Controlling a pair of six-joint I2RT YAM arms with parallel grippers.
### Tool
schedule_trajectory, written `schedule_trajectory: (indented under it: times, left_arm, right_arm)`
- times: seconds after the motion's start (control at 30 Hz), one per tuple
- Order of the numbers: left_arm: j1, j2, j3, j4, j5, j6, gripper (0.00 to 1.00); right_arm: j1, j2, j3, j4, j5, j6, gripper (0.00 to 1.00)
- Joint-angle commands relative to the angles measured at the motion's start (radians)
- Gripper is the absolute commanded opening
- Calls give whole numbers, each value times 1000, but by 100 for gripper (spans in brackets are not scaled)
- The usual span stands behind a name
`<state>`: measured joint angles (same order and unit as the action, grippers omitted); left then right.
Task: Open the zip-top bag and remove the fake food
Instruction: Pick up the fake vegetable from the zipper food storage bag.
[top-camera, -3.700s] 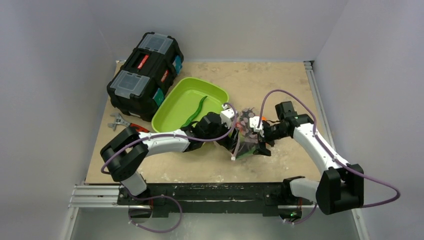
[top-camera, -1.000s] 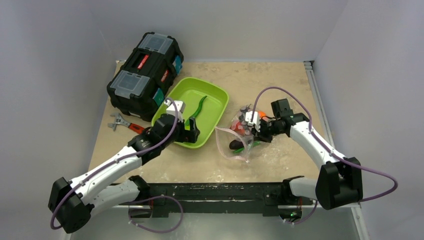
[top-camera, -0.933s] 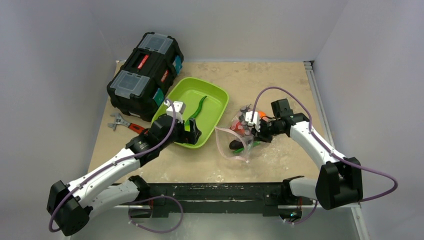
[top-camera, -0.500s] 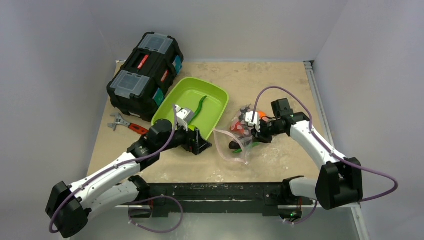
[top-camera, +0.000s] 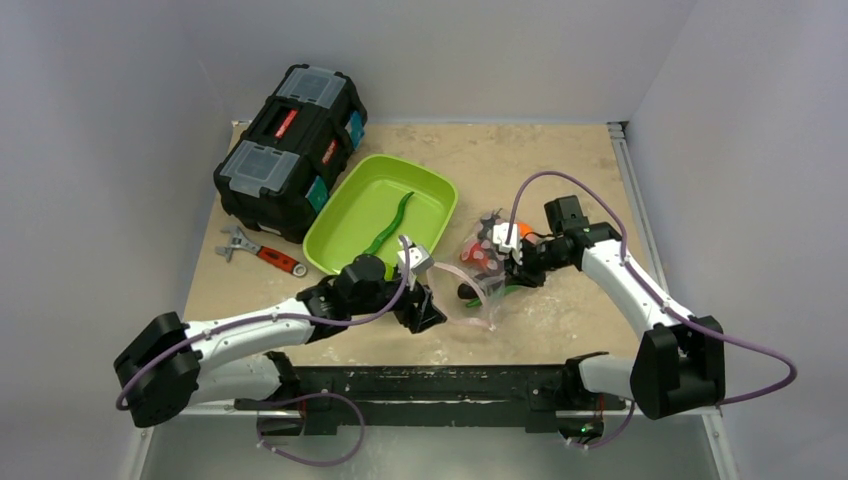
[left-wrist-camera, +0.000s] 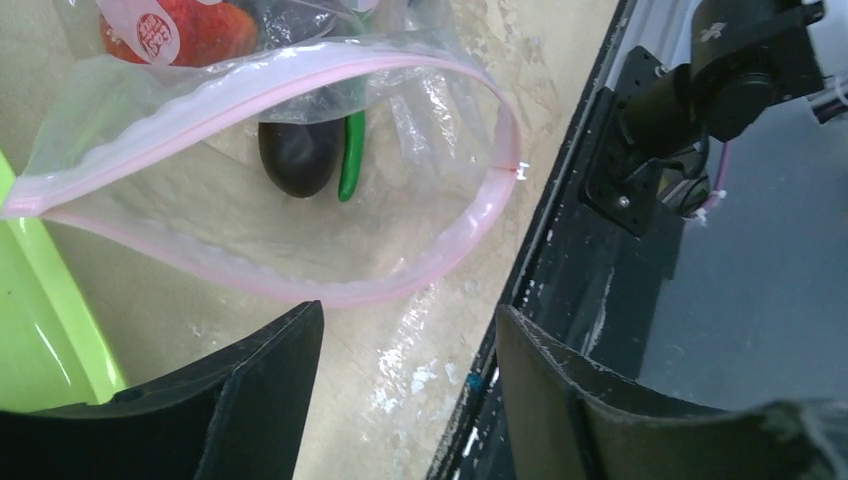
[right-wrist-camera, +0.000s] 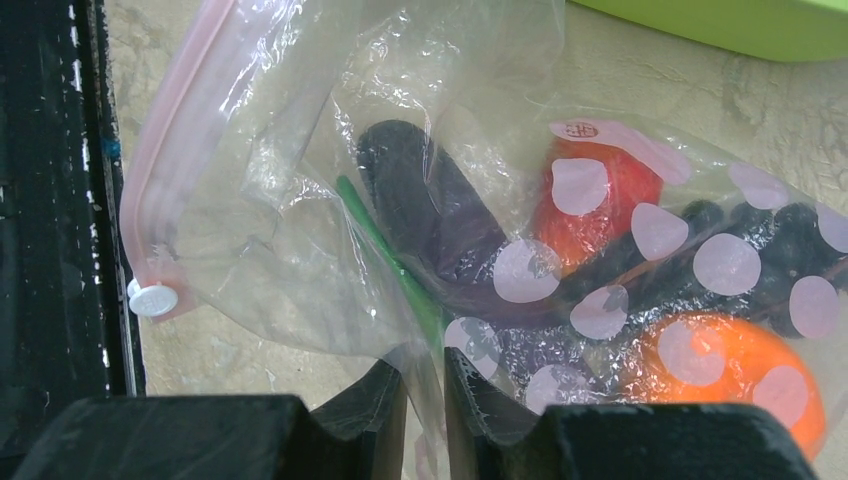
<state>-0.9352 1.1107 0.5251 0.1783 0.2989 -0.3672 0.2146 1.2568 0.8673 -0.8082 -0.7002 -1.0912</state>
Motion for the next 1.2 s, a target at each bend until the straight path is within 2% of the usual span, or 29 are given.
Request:
schedule_trajectory:
  times: [0.0, 0.13, 0.3, 0.53, 0.6, 0.9, 1.0, 1.17]
  left_arm:
    - [-33, 96, 15, 222, -71, 64, 59]
    - [-90, 181, 67, 282, -130, 86, 54]
    - [-158, 287, 148, 258, -237, 107, 54]
    - [-169, 436, 209, 271, -491, 29, 56]
    - [-169, 472, 230, 263, -524, 32, 58]
    - [-165, 602, 336, 282, -519, 71, 65]
    - [-162, 644, 381, 244, -522, 77, 69]
    - [-156, 727, 437, 159, -529, 59, 68]
  right_arm:
    - [-7, -2, 44, -31, -41, -25, 19]
    - [-10, 5, 48, -49, -44, -39, 22]
    - [-13, 17, 49, -50, -49, -36, 23]
    - [-12, 34, 37, 22, -22, 53, 20]
    - [-12, 38, 37, 35, -13, 68, 18]
    - [-12, 54, 38, 56, 3, 100, 16]
    - [-13, 61, 38, 58, 5, 105, 16]
    - [-13, 63, 38, 63, 12, 113, 16]
